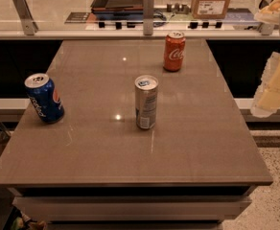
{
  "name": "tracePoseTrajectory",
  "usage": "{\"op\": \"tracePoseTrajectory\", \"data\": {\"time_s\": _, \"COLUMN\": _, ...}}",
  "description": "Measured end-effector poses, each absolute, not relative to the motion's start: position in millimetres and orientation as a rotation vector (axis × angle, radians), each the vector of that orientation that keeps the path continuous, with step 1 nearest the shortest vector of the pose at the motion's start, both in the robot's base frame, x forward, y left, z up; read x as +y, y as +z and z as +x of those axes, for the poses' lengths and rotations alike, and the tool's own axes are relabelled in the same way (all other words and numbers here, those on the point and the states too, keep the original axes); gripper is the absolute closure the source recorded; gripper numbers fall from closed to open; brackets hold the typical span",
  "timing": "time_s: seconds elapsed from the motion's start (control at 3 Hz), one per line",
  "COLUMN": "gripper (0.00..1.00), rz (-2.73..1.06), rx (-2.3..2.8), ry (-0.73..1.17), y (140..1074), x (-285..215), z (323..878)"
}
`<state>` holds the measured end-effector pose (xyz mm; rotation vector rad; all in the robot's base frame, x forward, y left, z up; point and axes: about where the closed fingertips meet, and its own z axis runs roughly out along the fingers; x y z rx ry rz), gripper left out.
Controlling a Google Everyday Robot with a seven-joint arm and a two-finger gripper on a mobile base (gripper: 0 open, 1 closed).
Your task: Move coke can near pepsi can
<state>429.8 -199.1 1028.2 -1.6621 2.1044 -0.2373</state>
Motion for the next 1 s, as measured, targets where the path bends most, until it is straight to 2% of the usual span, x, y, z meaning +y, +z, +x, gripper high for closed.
{"op": "tracePoseTrajectory", "data": {"time_s": 1.0, "gripper": 0.0, "rz": -1.538, "rx": 2.073, "ry": -0.189, "y": 1023, "x": -204, "z": 451}}
